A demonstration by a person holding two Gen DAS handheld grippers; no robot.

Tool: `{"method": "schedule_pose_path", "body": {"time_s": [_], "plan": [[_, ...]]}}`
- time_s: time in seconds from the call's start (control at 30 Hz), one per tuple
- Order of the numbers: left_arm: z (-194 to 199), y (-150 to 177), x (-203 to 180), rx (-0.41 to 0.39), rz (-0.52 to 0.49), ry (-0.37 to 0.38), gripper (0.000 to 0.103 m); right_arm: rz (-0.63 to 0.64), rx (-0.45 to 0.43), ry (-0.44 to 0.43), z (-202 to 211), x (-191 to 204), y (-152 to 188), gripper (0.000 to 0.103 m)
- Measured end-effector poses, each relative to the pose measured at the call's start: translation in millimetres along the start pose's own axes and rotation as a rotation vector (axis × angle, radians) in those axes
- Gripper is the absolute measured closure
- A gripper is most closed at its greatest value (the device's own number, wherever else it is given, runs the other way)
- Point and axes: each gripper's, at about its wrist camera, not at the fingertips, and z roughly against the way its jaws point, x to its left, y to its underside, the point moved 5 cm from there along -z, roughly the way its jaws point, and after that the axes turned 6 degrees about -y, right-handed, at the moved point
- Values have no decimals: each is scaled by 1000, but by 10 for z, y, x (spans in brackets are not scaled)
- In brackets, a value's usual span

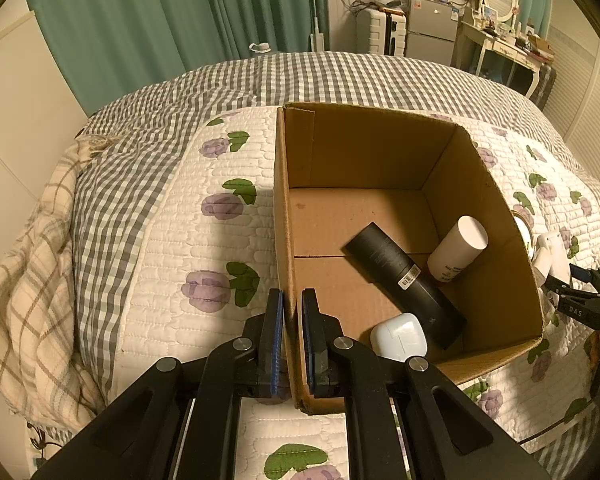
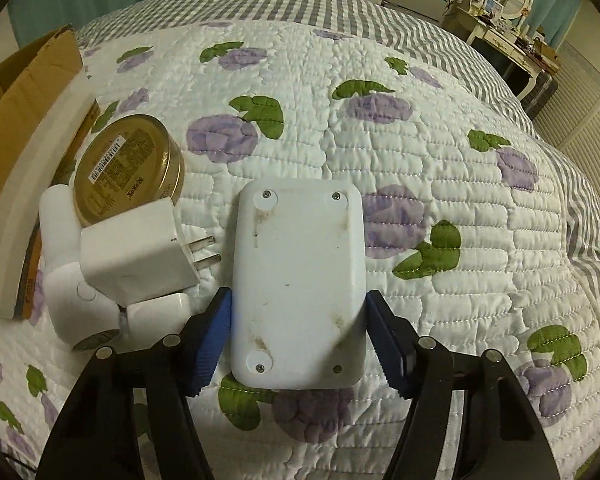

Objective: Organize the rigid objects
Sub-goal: 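Return the right tool and grasp the white rectangular device, then carry the white rectangular device with the right tool and release it into the box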

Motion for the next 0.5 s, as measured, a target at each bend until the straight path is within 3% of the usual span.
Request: {"method": "schedule_pose_path", "body": {"time_s": [0.5], "plan": [[-1,-2,-9,-1,-3,5,95,-10,-87,-43,318,3,-39,38]]}}
